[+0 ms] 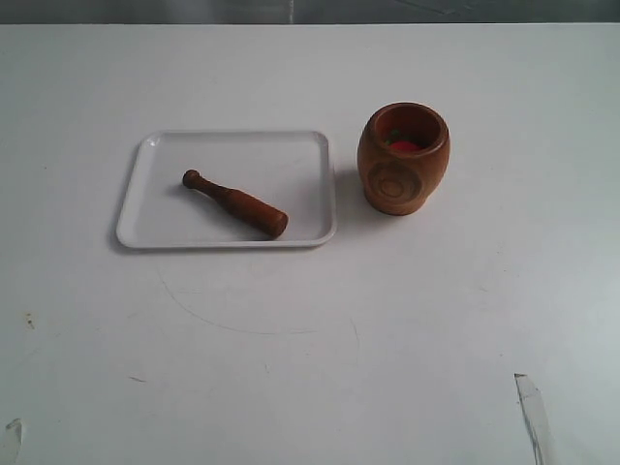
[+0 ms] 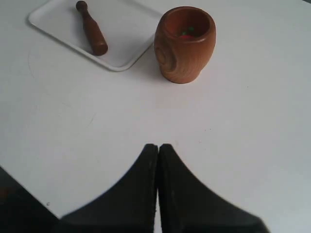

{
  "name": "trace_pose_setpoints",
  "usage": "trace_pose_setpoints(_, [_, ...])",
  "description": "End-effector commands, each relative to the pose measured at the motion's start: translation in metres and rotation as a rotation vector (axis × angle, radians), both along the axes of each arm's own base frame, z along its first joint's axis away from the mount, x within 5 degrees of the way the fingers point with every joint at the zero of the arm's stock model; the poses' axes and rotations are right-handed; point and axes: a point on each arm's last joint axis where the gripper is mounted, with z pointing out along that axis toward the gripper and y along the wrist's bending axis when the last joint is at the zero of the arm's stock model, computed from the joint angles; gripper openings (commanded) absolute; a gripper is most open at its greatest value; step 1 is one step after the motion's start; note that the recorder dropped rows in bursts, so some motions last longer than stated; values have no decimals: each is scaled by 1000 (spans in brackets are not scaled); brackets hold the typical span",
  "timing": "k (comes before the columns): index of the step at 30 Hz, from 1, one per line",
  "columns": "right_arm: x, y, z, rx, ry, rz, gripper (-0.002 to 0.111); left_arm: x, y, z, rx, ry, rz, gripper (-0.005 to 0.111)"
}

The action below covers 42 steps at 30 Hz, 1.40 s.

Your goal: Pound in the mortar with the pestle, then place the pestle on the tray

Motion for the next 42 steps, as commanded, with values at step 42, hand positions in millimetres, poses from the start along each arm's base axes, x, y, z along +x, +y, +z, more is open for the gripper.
trace_pose_setpoints(42, [11, -13, -110, 456, -490, -442, 0, 0, -1, 0, -15, -4, -6, 0])
